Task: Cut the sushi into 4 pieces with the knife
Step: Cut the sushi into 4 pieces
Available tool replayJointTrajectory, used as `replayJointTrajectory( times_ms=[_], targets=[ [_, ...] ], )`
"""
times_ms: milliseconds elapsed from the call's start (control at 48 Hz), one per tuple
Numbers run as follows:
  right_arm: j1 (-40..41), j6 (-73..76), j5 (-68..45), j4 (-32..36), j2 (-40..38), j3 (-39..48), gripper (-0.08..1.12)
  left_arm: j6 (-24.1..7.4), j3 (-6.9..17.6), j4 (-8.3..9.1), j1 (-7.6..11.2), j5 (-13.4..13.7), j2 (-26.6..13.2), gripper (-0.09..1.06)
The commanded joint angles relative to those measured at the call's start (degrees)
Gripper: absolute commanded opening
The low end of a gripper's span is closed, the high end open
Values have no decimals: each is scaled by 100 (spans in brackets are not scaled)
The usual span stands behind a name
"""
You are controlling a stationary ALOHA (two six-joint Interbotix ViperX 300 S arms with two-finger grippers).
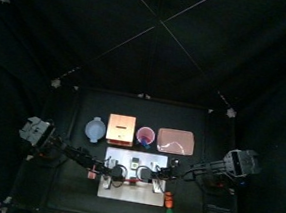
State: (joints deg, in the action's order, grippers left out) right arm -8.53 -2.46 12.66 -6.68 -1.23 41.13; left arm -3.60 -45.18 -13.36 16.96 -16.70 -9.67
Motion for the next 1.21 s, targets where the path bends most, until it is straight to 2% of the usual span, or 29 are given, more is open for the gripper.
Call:
replayJointTrajectory(
  times_ms=[21,271,562,771,938,1021,1208],
  targets=[
    [167,-26,-26,35,-141,-149,13,-35,62,18,88,35,26,24],
    [123,-18,-44,-79,9,-141,13,-35,79,18,97,44,-132,24],
    [-9,-26,-176,-501,703,0,13,-35,141,18,70,35,-554,24],
    [26,-26,-229,-483,729,-18,13,-35,158,18,-9,44,-624,24],
    [-79,-26,-237,-519,712,-88,13,-18,167,18,9,35,-615,24],
    [-141,-18,-237,-554,712,-105,13,0,202,-26,53,44,-624,24],
    [-343,-18,-246,-738,765,-158,13,-9,255,-272,246,35,-642,24]
  ],
)
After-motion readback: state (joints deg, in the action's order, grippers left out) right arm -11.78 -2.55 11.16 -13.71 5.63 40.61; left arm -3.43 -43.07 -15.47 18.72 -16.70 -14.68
